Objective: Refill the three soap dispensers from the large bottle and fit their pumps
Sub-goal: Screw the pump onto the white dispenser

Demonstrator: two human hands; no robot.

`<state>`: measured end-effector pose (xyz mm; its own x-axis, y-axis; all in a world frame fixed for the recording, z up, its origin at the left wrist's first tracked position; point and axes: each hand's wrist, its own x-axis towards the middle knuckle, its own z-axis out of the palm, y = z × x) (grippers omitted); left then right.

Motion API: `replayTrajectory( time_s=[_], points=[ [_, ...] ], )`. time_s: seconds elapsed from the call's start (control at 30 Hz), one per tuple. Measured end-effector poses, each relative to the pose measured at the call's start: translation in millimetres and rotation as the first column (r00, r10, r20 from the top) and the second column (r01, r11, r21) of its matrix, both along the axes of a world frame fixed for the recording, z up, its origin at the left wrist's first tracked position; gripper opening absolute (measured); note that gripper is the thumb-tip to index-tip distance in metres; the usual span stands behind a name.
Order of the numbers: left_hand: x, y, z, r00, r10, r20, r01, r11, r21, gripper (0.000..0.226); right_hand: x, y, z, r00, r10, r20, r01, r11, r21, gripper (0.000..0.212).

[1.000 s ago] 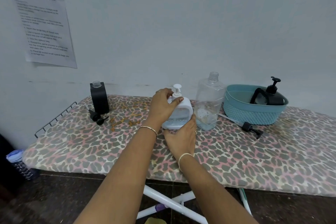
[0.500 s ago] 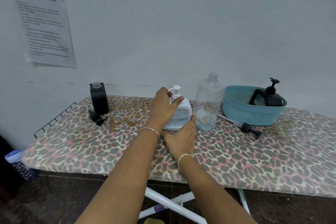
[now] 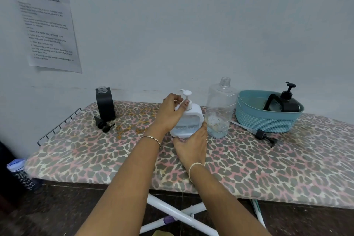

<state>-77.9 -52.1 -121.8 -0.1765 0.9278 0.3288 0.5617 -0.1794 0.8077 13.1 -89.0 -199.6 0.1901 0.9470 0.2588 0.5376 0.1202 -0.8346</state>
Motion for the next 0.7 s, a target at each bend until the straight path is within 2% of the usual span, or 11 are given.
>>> replayTrajectory(
  time_s=[0.1,0.17,0.23,0.33,0.5,0.6,0.7],
  points=[
    [14.2,0.4,-0.9,0.979,0.171,-0.107,-0.168,0.985,0.044,0.058,-1.0,0.4,0.5,1.000,-0.010,-0.025,0.010,1.000,0.008,0.108],
    [23.2,1.6,-1.9,0.949,0.283,-0.136,-0.273,0.958,0.088,0.061,-1.4,-0.1,0.3,0.999,-0.012,-0.035,0.012,1.000,0.002,0.110],
    [27.5,4.3,-1.4,0.938,0.321,-0.132,-0.310,0.946,0.099,0.057,-1.2,-0.2,0.2,0.999,-0.006,-0.040,0.006,1.000,-0.005,0.112],
    [23.5,6.7,-0.8,0.952,0.273,-0.137,-0.262,0.961,0.090,0.047,-0.3,1.2,-0.2,0.999,0.000,-0.041,-0.001,1.000,-0.009,0.112],
    [18.8,5.0,-1.8,0.968,0.092,-0.233,-0.070,0.992,0.101,0.030,0.7,1.8,0.4,1.000,0.005,-0.020,-0.005,1.000,-0.017,0.111],
    [19.6,4.3,-6.0,0.967,0.076,-0.244,-0.048,0.992,0.118,0.029,0.2,1.0,1.3,0.999,0.006,-0.038,-0.006,1.000,-0.010,0.110],
    [23.0,3.5,-7.6,0.974,0.117,-0.195,-0.092,0.987,0.133,0.037,0.5,0.4,1.0,0.999,0.005,-0.037,-0.005,1.000,-0.004,0.109]
  ],
)
